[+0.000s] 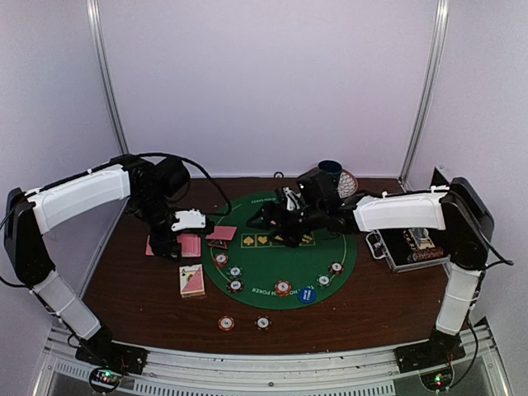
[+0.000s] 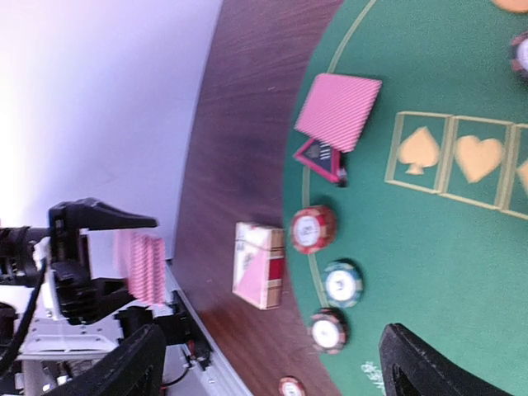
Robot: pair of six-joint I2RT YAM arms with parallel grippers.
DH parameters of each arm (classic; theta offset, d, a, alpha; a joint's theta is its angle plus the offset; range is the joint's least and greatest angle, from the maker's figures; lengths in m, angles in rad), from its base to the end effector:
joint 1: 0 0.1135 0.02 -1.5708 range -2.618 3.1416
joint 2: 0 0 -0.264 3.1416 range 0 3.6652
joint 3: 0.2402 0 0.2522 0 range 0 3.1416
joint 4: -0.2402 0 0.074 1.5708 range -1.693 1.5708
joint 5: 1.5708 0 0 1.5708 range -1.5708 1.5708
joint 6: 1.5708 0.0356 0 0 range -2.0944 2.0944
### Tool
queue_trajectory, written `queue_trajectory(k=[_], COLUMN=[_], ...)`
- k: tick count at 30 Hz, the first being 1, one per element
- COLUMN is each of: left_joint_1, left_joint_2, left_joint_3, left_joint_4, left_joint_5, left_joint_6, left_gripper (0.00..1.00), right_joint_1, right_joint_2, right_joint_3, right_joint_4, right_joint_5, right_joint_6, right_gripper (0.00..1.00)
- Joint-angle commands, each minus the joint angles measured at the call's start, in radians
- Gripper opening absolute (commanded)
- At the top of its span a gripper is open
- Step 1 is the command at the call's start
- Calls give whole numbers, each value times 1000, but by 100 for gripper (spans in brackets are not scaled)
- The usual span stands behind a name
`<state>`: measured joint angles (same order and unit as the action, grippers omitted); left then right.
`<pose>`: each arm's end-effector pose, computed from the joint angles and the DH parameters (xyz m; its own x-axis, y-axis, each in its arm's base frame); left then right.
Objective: Distribute texas hold em gaming equipment
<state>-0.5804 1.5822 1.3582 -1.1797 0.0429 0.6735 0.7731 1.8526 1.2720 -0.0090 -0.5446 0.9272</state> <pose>0.2445 -0.1622 0.2735 -0.2991 0.9413 -0.1564 0.9472 0.3127 0.0707 0.2863 0.3051 0.2248 -0.9632 0.0162 -0.2683 -0.2250 0.4975 0.8377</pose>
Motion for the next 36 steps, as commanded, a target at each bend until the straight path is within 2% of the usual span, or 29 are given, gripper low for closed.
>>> queue_trajectory(k=[1,5,13,31,36], left_joint_1=[3,2,2,2,2], left_joint_2=[-18,-16,-3,16,19], left_joint_3=[52,70,87,113,113], left_joint_4=[4,-5,-9,-23,-23], left_joint_5=[31,37,41,41,37], left_joint_6=[-20,-23,-26,-29,-29], left_gripper=[0,0,0,0,0], right_joint_1=[57,84,110,154,165], right_joint_2=[77,149,235,430,466], right_joint_3=[2,16,55,234,291], right_joint_4=[323,458,593,795,802], right_joint_5=[-155,-185,-236,-309,-323], right_joint_6=[160,243,325,479,492], right_gripper=[94,93,91,93,94])
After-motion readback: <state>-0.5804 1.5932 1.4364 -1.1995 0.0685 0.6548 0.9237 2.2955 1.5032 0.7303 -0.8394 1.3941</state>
